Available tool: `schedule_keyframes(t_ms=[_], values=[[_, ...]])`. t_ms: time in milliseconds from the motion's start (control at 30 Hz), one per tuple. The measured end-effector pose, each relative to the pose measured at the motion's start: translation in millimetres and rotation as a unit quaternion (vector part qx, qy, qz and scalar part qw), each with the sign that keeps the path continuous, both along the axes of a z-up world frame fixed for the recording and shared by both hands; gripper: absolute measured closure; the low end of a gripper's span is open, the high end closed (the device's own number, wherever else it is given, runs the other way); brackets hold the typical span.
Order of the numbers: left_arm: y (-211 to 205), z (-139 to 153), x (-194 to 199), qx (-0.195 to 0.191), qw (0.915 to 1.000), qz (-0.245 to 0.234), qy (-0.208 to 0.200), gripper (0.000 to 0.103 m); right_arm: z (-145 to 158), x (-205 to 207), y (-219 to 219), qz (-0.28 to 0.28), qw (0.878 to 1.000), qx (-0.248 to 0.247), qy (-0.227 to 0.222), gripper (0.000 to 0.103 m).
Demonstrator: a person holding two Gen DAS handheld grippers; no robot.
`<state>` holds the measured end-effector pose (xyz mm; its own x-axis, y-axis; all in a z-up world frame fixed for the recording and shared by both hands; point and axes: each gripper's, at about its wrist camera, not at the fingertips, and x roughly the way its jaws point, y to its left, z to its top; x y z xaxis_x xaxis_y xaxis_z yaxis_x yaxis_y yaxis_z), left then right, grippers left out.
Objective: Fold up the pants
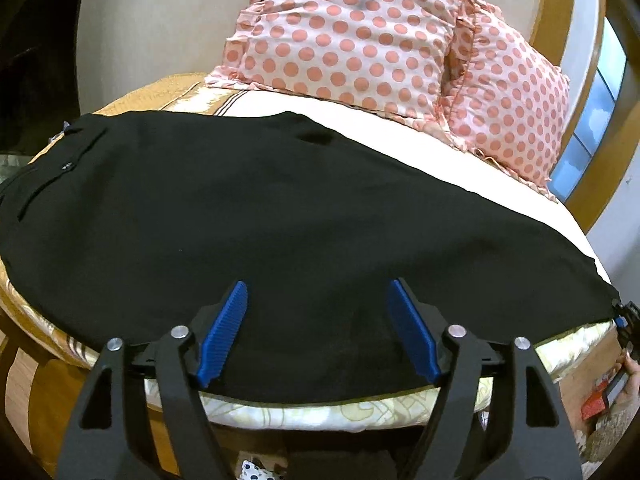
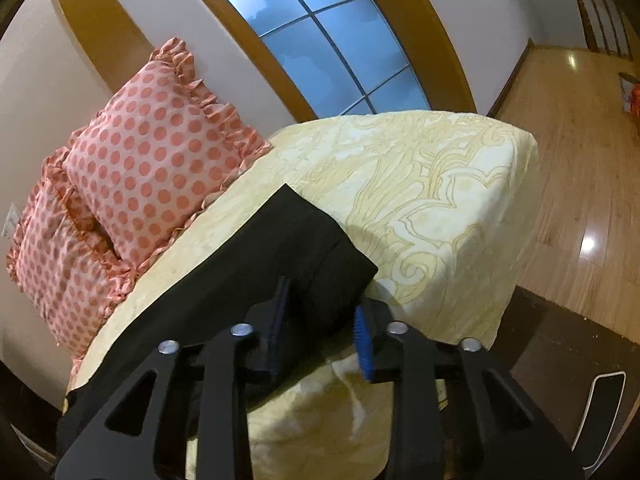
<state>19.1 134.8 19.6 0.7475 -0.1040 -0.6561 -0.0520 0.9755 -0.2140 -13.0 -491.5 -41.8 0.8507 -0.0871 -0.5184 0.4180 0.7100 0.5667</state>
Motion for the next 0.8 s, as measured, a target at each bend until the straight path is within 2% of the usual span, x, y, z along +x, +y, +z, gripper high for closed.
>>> schedule_keyframes(t_ms=[67, 167, 233, 400, 500, 633, 700, 733, 800], values=[[-3.0, -1.9, -2.1, 0.006, 0.9999, -0.010, -0.007, 0.018, 2.6, 1.4, 1.7, 0.007, 1.000, 0.006, -0.010, 0.093], [-10.6, -4.7, -3.6, 0.023, 0.9993, -0.025, -0.014, 0.007, 19.3, 2.0, 8.6, 0.016, 0.999, 0.005, -0.038, 0.095], [-15.7, -6.9, -3.8, 0.035, 0.9988, -0.029, -0.019, 0.004, 33.8, 5.3, 15.5, 0.033, 0.998, 0.005, -0.058, 0.095], [-19.9, -9.5, -5.3, 0.044, 0.9982, -0.026, -0.031, 0.002, 99.5, 34.9, 81.0, 0.147, 0.982, -0.026, -0.120, 0.095], [-19.0, -9.9, -6.6, 0.041, 0.9981, -0.027, -0.038, 0.002, 133.4, 60.9, 149.6, 0.252, 0.956, -0.031, -0.150, 0.095], [-18.0, -9.3, -6.4, 0.035, 0.9983, -0.022, -0.041, 0.002, 148.7, 85.5, 251.3, 0.396, 0.905, -0.011, -0.158, 0.095], [-17.5, -9.0, -6.7, 0.030, 0.9985, -0.019, -0.042, 0.002, 136.3, 95.5, 313.0, 0.476, 0.870, 0.006, -0.133, 0.095], [-16.6, -8.7, -7.0, 0.026, 0.9986, -0.018, -0.043, 0.002, 120.8, 99.8, 347.1, 0.516, 0.850, 0.008, -0.104, 0.095], [-14.9, -8.1, -8.1, 0.019, 0.9986, -0.020, -0.045, 0.002, 89.2, 105.6, 387.6, 0.556, 0.830, 0.003, -0.044, 0.095]])
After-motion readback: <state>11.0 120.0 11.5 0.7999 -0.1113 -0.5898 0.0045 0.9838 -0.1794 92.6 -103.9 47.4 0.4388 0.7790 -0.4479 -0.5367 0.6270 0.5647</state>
